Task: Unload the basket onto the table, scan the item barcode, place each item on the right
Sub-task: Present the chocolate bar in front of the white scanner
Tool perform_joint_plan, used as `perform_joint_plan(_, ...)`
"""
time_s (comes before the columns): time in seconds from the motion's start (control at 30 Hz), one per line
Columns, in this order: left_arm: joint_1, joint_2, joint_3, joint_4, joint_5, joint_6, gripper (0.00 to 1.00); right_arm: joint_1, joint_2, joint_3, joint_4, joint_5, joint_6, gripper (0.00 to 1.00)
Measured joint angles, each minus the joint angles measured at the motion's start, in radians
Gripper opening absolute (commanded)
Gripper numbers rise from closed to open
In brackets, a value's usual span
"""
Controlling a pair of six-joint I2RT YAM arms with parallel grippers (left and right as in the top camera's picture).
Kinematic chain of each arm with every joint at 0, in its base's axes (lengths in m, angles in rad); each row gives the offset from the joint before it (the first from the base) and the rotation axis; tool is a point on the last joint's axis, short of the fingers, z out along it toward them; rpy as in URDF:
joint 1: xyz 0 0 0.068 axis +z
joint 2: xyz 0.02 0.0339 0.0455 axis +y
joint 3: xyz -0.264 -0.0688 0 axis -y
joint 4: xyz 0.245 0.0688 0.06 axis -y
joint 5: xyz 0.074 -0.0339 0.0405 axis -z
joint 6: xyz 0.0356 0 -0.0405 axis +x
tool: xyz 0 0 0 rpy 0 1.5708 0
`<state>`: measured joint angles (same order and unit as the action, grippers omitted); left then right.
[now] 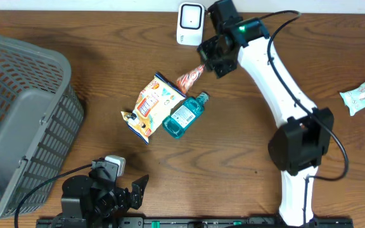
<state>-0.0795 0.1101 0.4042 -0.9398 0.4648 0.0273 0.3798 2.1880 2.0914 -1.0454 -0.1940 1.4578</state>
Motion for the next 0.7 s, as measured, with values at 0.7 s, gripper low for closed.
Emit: perform_joint_plan(0.7,0.000,0.000,0.000,0.000,0.000,0.000,0.98,-0.088,0.322,0.001,0.838,0.050,0.248,0.02)
